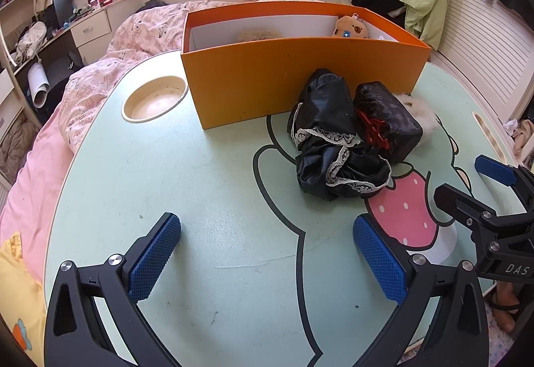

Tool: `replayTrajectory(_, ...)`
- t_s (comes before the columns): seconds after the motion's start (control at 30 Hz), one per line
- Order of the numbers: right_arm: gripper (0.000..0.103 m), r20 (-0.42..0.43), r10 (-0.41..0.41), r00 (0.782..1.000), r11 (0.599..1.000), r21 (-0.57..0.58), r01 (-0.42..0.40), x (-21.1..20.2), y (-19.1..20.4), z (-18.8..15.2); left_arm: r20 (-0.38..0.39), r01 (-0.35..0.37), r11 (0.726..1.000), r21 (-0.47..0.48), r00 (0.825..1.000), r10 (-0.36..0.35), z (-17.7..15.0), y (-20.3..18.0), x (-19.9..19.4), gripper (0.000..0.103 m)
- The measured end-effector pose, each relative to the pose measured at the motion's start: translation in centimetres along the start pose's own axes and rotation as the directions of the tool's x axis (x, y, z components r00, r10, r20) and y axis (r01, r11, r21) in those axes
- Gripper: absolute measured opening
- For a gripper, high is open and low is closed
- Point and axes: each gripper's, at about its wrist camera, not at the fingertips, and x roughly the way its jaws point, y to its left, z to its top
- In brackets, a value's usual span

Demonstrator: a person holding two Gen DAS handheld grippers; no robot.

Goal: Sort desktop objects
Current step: 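Reach into the orange box and grasp the brown pom-pom with the right tool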

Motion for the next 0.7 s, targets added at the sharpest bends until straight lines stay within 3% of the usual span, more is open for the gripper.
replayTrajectory(0.33,0.102,-0.013,-0.057,0.998,0.998,0.005,0.057,0.0,0.0,0.2,-0.001,0.006,1.0,0.002,1.0,-0.006,0.0,0.0,0.0,0.103)
replayTrajectory(0.5,0.066,0.007,-0.002,1.0,0.998,0.065,0.001,-1.7,-1.6,2.2,-0.001,0.009,1.0,0.002,1.0,-0.009,0.1,-0.4,-0.1,0.103)
replayTrajectory(0.7,0.053,0.051,0.138,0.989,0.989,0.052,-0.14,-3.7,-1.1,10.2,0.0,0.011,1.0,0.005,1.0,-0.011,0.5,-0.6,0.0,0.103)
